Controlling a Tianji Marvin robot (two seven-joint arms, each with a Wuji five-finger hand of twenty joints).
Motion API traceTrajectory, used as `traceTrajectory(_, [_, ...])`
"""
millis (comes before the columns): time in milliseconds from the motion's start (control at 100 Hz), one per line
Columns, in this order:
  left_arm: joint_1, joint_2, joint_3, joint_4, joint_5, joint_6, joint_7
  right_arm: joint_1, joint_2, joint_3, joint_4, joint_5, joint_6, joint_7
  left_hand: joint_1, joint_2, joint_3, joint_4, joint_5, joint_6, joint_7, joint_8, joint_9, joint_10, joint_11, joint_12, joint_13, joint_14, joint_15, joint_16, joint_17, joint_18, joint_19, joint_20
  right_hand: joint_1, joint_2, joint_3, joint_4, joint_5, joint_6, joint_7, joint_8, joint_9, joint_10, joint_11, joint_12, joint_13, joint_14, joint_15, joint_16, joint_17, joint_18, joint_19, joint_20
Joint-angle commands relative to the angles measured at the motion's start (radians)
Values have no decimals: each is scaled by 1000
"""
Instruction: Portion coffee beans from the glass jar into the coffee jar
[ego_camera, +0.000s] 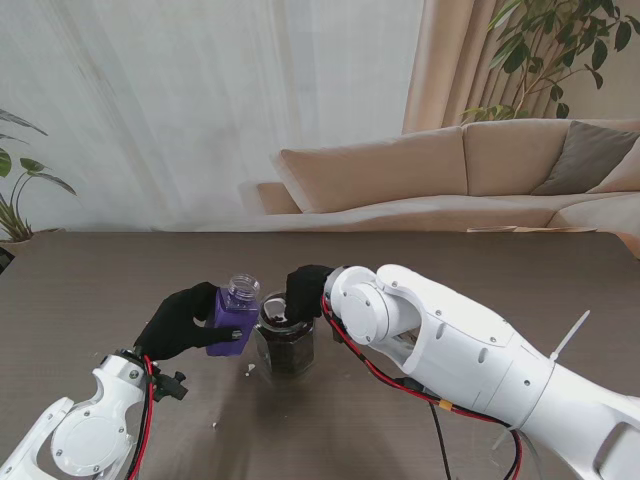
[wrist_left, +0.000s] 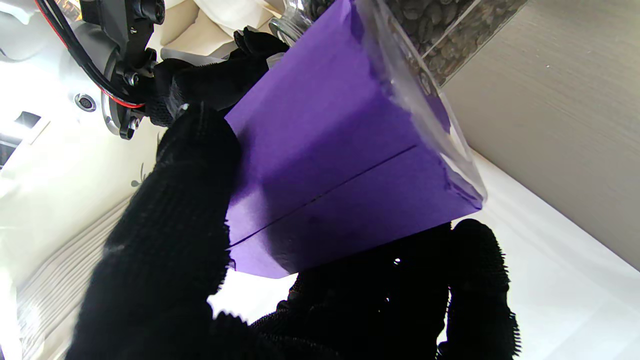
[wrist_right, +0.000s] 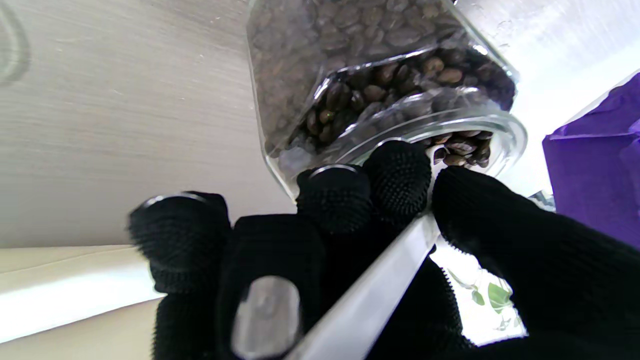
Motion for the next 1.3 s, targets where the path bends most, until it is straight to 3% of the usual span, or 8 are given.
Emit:
traceTrajectory(0, [4,-5,1,-7,-1,6,-17,-12,-3,3,-1,-4,15,9,197,128,339,64,91,-39,389,66,79,-68,71,22,15,41,-7,13,-35,-58,46,26,1,9,24,29,40,87,1,8,64,75,-13,13,-4,-147,18,11,140,-4,47,8])
traceTrajectory(830, [-1,-4,5,-3,3,13,-17,-59,-6,76,-12,22,61,-28,197,129,339,64,92,-39,389,66,80,-69,71,22,16,42,-7,13,-36,-58,45,27,-2,-23,47,22,48,95,24,2,66,78,15,10,-4,-158,37,21,148,-26,81,13])
traceTrajectory(1290, [-3,-1,11,-3,-1,23,-33,-104,14,184,-118,16,123,-28,198,129,339,64,91,-39,389,66,79,-69,71,24,14,41,-8,13,-37,-58,45,27,3,-23,47,20,45,101,28,-10,65,86,17,2,-4,-145,38,22,146,-7,77,9])
